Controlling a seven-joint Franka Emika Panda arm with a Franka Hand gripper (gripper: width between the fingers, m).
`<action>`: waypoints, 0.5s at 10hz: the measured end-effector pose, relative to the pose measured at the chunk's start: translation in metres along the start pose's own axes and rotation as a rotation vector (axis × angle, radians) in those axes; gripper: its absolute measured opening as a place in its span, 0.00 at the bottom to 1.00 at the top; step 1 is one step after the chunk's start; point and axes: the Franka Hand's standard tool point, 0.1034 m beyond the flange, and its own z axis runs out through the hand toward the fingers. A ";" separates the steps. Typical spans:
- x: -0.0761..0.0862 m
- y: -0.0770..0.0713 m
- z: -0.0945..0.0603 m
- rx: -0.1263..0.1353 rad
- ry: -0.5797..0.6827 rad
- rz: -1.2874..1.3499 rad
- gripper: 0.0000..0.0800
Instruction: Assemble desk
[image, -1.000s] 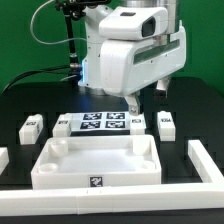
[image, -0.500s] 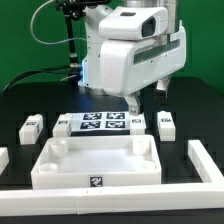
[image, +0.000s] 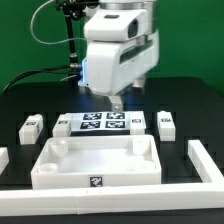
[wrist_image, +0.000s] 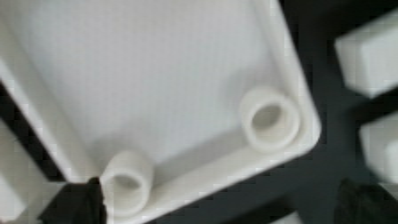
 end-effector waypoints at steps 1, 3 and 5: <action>-0.019 -0.006 0.010 0.012 0.000 -0.128 0.81; -0.031 -0.012 0.019 0.024 -0.004 -0.252 0.81; -0.032 -0.011 0.020 0.023 -0.003 -0.286 0.81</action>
Offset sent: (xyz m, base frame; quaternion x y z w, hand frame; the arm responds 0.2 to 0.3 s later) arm 0.0000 0.0000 0.0000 0.0000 0.0000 -0.1296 0.9916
